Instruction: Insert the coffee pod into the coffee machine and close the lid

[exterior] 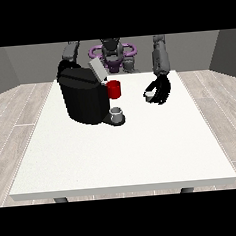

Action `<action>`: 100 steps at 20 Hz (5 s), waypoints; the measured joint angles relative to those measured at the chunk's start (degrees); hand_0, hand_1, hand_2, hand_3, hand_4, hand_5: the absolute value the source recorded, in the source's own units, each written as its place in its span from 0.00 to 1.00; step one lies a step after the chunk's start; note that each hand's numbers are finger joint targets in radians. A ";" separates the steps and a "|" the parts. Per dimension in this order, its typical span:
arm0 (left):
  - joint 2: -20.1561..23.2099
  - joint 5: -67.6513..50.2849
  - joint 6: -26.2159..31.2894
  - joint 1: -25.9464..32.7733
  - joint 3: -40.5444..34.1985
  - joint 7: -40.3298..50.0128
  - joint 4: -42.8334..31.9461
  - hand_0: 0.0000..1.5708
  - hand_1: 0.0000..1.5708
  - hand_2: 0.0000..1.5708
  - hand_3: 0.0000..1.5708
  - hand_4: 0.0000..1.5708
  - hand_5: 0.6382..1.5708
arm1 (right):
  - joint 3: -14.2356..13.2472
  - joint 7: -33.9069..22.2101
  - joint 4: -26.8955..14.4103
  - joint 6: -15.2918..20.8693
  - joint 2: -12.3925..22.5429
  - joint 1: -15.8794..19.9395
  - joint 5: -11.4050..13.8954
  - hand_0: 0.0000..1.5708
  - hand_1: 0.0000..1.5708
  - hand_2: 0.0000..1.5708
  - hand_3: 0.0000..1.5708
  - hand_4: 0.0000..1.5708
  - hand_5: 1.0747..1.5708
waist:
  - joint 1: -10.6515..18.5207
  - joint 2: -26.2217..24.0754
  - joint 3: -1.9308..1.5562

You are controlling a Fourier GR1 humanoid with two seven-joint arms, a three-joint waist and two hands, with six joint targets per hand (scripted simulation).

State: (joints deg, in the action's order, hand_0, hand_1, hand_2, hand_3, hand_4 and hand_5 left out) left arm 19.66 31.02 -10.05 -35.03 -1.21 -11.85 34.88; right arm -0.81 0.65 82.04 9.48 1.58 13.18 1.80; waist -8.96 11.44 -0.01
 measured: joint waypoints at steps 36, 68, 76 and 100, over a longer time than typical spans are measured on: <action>4.91 3.08 17.53 -19.51 -1.63 0.68 4.53 0.65 0.65 0.77 0.78 0.32 1.00 | -1.99 4.73 -9.34 -2.74 -0.40 1.60 -3.59 0.00 0.00 0.00 0.00 0.32 1.00 | -1.45 -4.43 0.01; 6.57 4.82 17.92 -31.48 -5.39 4.27 0.78 0.75 0.75 0.80 0.75 0.31 1.00 | -0.81 1.84 -2.44 -0.36 0.72 5.61 -2.98 0.00 0.00 0.00 0.00 0.33 1.00 | -8.26 3.00 0.01; 5.89 5.57 17.39 -31.87 -5.44 4.43 0.29 0.74 0.74 0.79 0.75 0.32 1.00 | -0.62 3.19 -2.20 -0.51 0.07 4.17 -3.26 0.00 0.00 0.00 0.00 0.34 1.00 | -8.53 3.28 0.00; 5.54 7.77 18.28 -31.76 -5.03 4.11 -0.50 0.67 0.67 0.71 0.61 0.23 1.00 | -2.04 2.13 -2.74 0.26 0.79 4.57 -3.67 0.00 0.00 0.00 0.00 0.21 1.00 | -7.46 3.14 -0.03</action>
State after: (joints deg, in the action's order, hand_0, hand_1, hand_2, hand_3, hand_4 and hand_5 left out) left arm 25.19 38.79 8.23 -66.80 -6.25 -7.74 34.39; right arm -2.85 2.78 79.30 9.74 2.36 17.75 -1.86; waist -16.42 14.58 -0.04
